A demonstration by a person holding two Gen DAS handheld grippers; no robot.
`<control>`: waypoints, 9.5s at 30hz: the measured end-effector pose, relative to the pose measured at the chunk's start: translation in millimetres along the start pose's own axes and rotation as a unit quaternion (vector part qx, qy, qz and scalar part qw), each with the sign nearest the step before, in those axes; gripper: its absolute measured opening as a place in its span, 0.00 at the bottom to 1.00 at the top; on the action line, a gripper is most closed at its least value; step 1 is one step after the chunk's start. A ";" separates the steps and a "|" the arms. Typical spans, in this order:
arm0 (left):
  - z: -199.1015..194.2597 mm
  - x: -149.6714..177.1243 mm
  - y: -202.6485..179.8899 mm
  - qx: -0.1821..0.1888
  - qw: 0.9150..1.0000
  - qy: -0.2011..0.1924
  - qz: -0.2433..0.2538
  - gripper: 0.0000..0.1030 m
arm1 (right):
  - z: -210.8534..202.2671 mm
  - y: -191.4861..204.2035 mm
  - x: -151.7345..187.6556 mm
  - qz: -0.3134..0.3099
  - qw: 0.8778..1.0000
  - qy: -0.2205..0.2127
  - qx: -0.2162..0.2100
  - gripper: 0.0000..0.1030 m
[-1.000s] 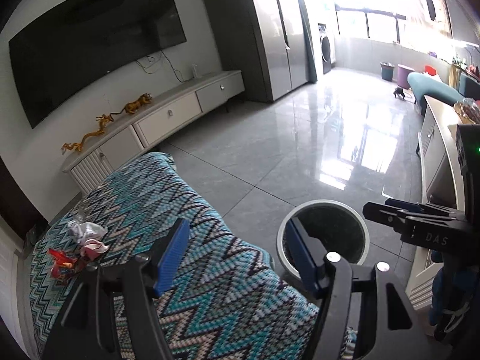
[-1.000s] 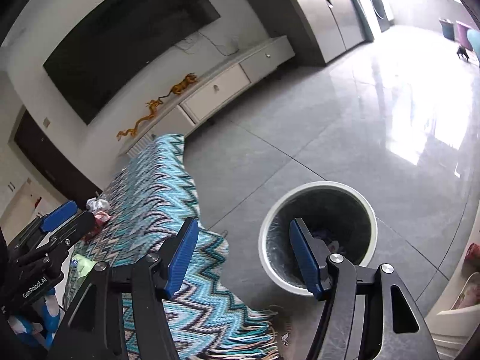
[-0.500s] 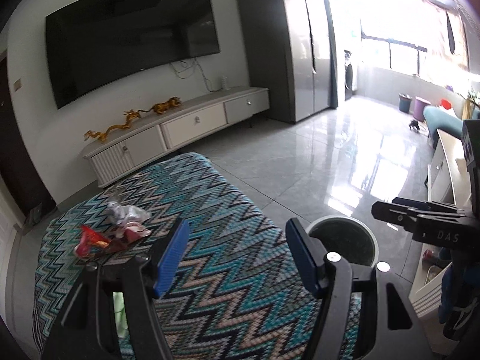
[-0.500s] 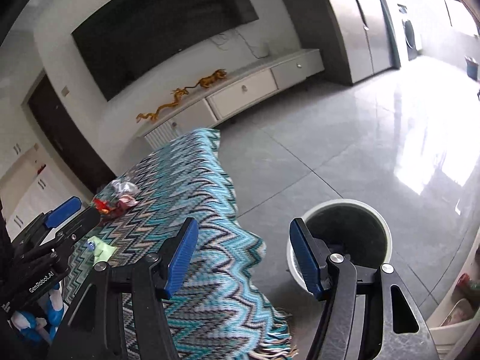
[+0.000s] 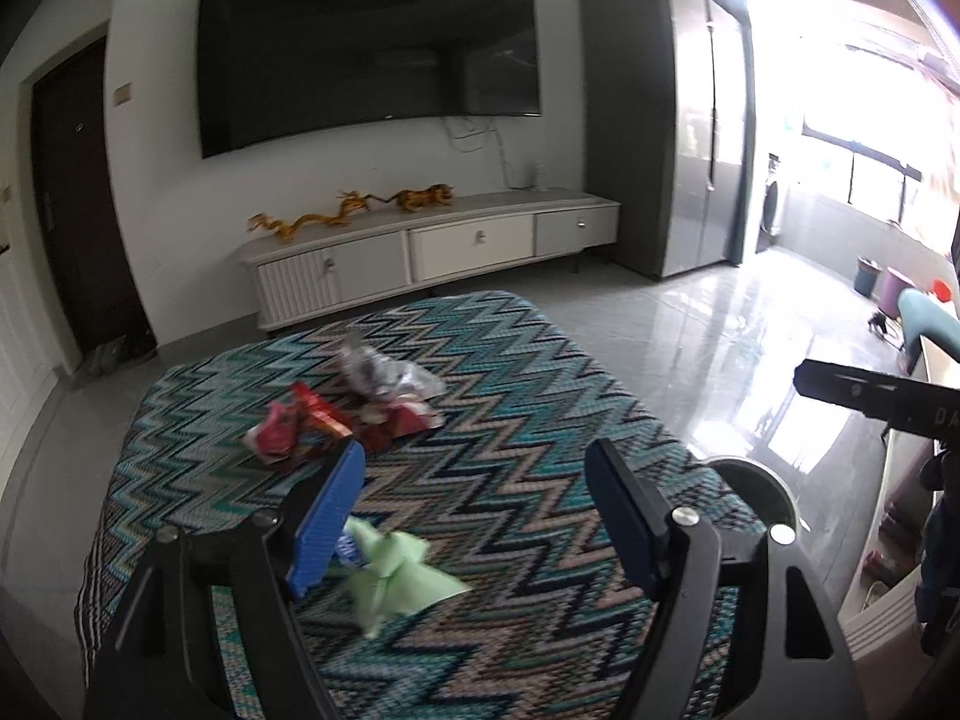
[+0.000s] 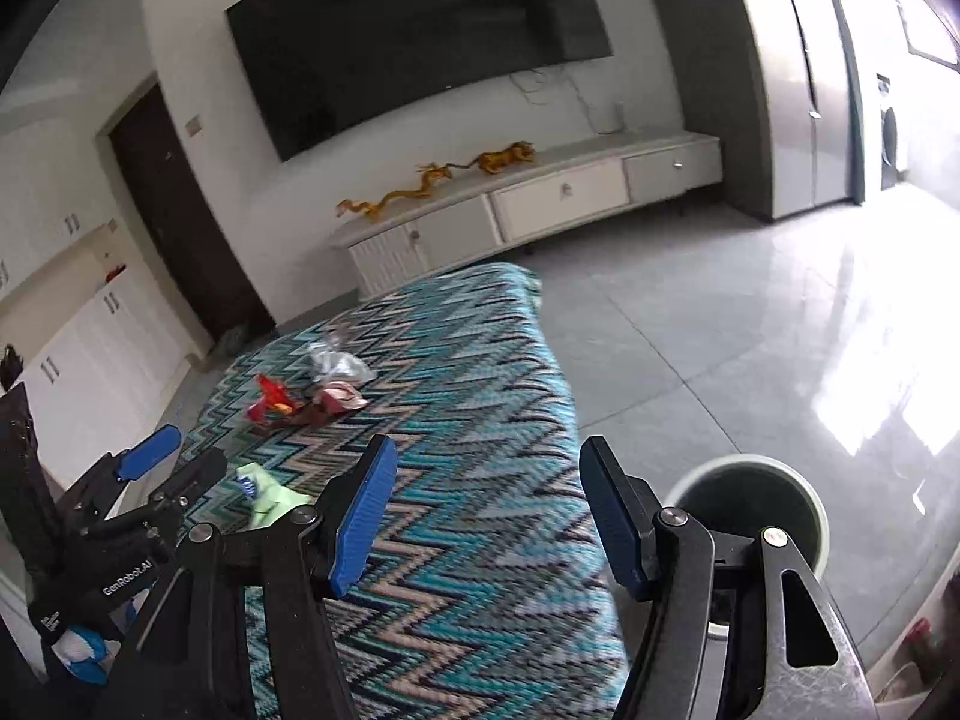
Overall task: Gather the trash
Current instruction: 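Move both grippers back to the blanket, left toward the green paper, then grasp the green paper with the left gripper while the right grasps a red-white wrapper, then carry both items over the bin and open both grippers, then move both grippers back over the remaining trash on the blanket, then grasp a red-white wrapper with the left gripper while the right grasps the red chip bag, then carry both items over the bin and open both grippers, then move both grippers back to the last items on the blanket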
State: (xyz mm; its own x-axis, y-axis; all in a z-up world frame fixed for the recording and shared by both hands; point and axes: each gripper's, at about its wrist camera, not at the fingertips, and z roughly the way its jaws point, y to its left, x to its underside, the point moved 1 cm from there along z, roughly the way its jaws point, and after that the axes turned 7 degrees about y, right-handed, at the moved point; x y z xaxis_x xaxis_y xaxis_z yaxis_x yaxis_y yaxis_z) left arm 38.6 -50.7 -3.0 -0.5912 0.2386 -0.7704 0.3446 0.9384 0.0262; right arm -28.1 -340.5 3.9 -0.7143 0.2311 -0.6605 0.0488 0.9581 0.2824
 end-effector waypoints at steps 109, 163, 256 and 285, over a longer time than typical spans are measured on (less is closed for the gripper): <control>216.0 -54.0 -311.1 0.271 0.930 0.223 0.109 0.53 | 125.1 -309.8 81.2 0.160 0.974 0.110 0.119 0.60; -24.3 -113.9 198.5 -0.147 0.978 -0.072 -0.128 0.60 | -1.3 49.6 -42.7 -0.169 0.985 -0.030 0.013 0.80; 168.2 -63.6 -275.6 0.251 0.941 0.165 0.156 0.11 | 97.6 -291.7 87.6 0.221 0.971 0.084 0.024 0.31; 136.6 -84.7 -186.7 0.158 0.983 0.066 0.071 0.40 | 37.0 -249.3 63.6 0.207 0.977 0.023 0.036 0.56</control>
State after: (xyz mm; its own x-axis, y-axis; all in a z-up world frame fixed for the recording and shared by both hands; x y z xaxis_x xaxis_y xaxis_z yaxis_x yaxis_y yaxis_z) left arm 124.0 -280.2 -29.6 -0.6040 0.4111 -0.6828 0.6270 0.7740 -0.0886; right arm -59.8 -558.4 -134.2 -0.6528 0.5960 -0.4677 0.3884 0.7933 0.4688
